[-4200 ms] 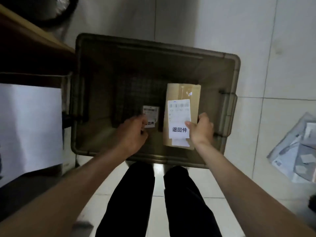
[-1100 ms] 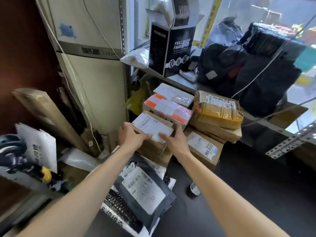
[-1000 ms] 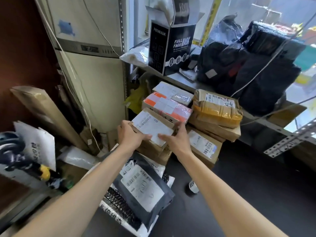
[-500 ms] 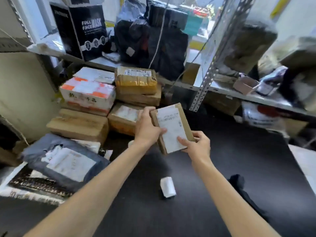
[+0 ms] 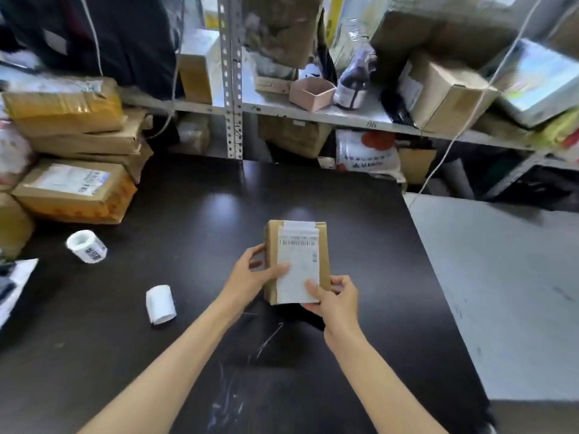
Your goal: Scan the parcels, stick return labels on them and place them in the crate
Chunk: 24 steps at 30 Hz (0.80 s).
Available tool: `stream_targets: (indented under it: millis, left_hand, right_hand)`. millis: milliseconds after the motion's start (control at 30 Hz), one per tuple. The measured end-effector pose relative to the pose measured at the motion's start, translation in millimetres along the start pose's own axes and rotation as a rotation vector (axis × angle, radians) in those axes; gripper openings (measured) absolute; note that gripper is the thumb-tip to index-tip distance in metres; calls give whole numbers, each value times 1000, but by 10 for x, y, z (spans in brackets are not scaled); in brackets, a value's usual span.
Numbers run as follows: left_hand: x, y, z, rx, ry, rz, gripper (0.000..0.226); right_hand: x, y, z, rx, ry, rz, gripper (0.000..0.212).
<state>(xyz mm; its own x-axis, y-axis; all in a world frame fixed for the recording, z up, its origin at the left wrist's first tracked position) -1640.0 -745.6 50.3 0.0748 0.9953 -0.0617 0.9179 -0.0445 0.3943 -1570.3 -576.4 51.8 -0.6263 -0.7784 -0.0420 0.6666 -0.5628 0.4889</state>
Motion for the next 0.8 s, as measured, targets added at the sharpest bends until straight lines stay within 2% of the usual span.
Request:
stream_targets:
  millis: [100,200,300,400,533,600,700,800]
  left_hand:
    - [-48,25,101,-75,17,-35,64]
    - [-200,37,186,-132,45,-65,71]
    - [-325,64,203,-140,69,-52,65]
    - [-448,71,205,-113,52,-47,63]
    - [-707,65,291,-110,73,-111,65]
    - [-820,92,388,-118,77,-131,66]
    - [-953,178,529,-141,76,-158,70]
    - [-1024,270,646,-165,88,-177,81]
  right_hand:
    - [12,3,-81,-30,87,27,24]
    - [6,25,-72,-155,282,49,18]
    - [-83,-65,-22,-259,435,1,23]
    - [-136,-249,13,-400,598,-31,7]
    - [15,-439,-167,-528,1000,144,55]
    - [100,-474,-333,-544,1155,239,70]
    - [201,-523,-445,-621,1260,236,77]
    - [291,-597,-428,-678,1246,223,73]
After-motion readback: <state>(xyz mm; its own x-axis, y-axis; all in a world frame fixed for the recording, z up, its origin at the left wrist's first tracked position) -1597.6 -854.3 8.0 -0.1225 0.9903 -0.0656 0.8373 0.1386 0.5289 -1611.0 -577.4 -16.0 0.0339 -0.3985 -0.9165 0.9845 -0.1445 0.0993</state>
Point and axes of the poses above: each hand's wrist, its own y-axis away from the middle knuckle, its own x-axis out of the palm, z = x × y, the point moved 6 cm from there along -y, towards the middle knuckle, and after that the axes turned 7 degrees about -z, right-handed, at the moved point
